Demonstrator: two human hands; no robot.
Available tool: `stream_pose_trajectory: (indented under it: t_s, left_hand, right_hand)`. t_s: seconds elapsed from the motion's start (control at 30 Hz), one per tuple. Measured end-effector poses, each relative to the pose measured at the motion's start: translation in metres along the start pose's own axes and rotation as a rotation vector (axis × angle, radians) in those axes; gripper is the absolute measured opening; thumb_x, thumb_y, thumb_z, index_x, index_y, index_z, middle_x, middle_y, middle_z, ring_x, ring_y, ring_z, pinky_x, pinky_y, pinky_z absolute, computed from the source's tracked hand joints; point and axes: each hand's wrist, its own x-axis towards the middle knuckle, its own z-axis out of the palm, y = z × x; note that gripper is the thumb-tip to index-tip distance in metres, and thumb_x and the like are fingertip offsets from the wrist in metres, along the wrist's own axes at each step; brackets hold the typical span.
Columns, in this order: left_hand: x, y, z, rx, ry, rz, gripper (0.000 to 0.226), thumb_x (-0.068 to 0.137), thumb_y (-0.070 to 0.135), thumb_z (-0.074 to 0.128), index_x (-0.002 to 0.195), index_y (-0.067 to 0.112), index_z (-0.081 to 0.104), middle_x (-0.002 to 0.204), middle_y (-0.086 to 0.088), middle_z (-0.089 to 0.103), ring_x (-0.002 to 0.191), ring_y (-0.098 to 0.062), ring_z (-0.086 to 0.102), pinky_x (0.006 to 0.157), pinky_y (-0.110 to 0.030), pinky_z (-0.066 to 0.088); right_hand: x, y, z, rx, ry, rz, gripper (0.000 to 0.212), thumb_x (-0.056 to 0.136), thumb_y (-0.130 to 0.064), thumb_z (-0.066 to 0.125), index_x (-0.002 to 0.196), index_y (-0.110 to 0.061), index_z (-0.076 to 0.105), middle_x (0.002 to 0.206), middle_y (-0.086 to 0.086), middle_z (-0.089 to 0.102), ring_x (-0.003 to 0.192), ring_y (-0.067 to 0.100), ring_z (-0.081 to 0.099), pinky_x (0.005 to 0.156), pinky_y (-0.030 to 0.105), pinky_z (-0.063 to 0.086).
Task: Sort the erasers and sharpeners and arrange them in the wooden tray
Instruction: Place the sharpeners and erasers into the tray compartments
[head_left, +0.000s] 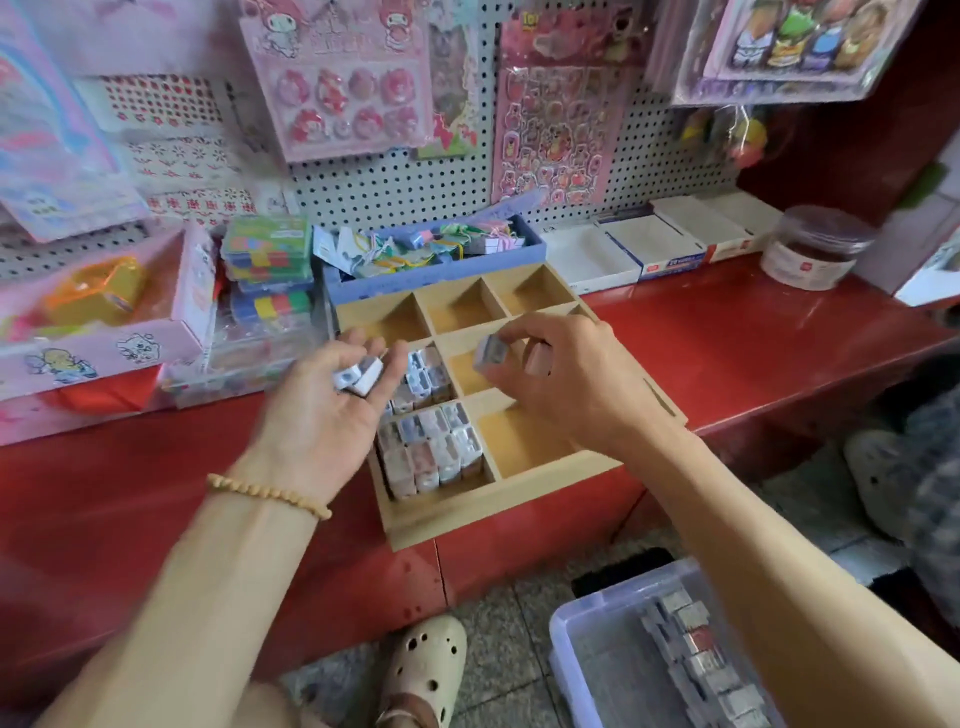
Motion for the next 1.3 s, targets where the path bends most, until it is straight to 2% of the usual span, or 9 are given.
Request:
stream_pose_trajectory:
  t_s: [0.1,0.17,0.23,0.5,0.77,0.9,1.13,1.23,1.3]
  left_hand:
    - [0.023,0.017,-0.020,0.023,0.053,0.066,0.005,0.098,0.003,0.049,0.099,0.007,0.053,0.086,-0.008,0.058,0.073,-0.015,0.068,0.055,-0.020,0.054]
    - [0.034,0.020,-0.029,0.100,0.083,0.081,0.007,0.099,0.010,0.051,0.093,0.014,0.052,0.076,-0.003,0.058,0.049,-0.009,0.056,0.042,-0.016,0.040]
    - [0.044,0.020,-0.036,0.155,0.096,0.091,0.010,0.098,0.013,0.054,0.089,0.018,0.054,0.068,0.000,0.058,0.043,-0.007,0.046,0.037,-0.015,0.031]
    - [0.059,0.015,-0.037,0.077,0.089,0.124,0.027,0.095,0.008,0.035,0.105,0.013,0.059,0.059,0.003,0.058,0.045,-0.010,0.043,0.039,-0.018,0.030]
    - [0.069,0.021,-0.039,0.241,0.065,0.152,0.011,0.096,0.013,0.046,0.086,0.017,0.049,0.073,0.000,0.066,0.047,-0.009,0.043,0.039,-0.017,0.027]
    - [0.069,0.024,-0.045,0.279,0.093,0.131,0.009,0.095,0.014,0.049,0.086,0.015,0.051,0.067,0.000,0.063,0.044,-0.008,0.041,0.039,-0.017,0.025]
    - [0.070,0.022,-0.047,0.321,0.133,0.125,0.010,0.094,0.016,0.053,0.090,0.015,0.061,0.066,0.004,0.046,0.042,-0.007,0.036,0.038,-0.017,0.019]
    - [0.070,0.022,-0.048,0.359,0.108,0.126,0.008,0.095,0.019,0.056,0.092,0.015,0.063,0.072,0.003,0.045,0.042,-0.007,0.036,0.038,-0.017,0.017]
    - [0.069,0.021,-0.048,0.390,0.092,0.145,0.006,0.095,0.018,0.059,0.091,0.016,0.063,0.077,0.003,0.048,0.045,-0.007,0.037,0.038,-0.017,0.018]
  right_hand:
    - [0.028,-0.003,0.018,-0.058,-0.084,-0.056,0.026,0.088,-0.039,0.072,0.107,-0.021,0.072,0.076,-0.005,0.067,0.071,0.013,0.058,0.065,0.028,0.047]
    - [0.043,-0.005,0.031,-0.122,-0.142,-0.092,0.026,0.088,-0.039,0.071,0.106,-0.021,0.072,0.071,-0.009,0.063,0.072,0.017,0.062,0.066,0.032,0.050]
    - [0.057,-0.007,0.045,-0.174,-0.183,-0.128,0.022,0.087,-0.039,0.070,0.102,-0.024,0.072,0.063,-0.013,0.058,0.067,0.016,0.062,0.066,0.034,0.053]
    - [0.081,-0.009,0.081,-0.313,-0.361,-0.230,0.028,0.088,-0.038,0.071,0.111,-0.022,0.070,0.080,-0.006,0.063,0.078,0.017,0.060,0.067,0.030,0.046]
    - [0.096,-0.012,0.099,-0.415,-0.418,-0.263,0.032,0.087,-0.041,0.069,0.115,-0.027,0.068,0.098,0.003,0.069,0.091,0.026,0.066,0.078,0.036,0.054]
    - [0.093,-0.011,0.101,-0.488,-0.441,-0.271,0.037,0.089,-0.042,0.068,0.121,-0.024,0.066,0.084,0.000,0.058,0.095,0.028,0.064,0.072,0.031,0.046]
    - [0.090,-0.014,0.103,-0.558,-0.412,-0.296,0.041,0.091,-0.046,0.066,0.128,-0.028,0.064,0.120,0.005,0.067,0.106,0.030,0.064,0.083,0.033,0.047]
    - [0.089,-0.012,0.101,-0.524,-0.407,-0.287,0.045,0.090,-0.047,0.067,0.130,-0.027,0.064,0.118,0.004,0.069,0.108,0.028,0.064,0.082,0.031,0.046]
    - [0.088,-0.014,0.097,-0.394,-0.364,-0.252,0.048,0.087,-0.047,0.070,0.129,-0.025,0.065,0.099,-0.002,0.071,0.102,0.021,0.066,0.080,0.029,0.044]
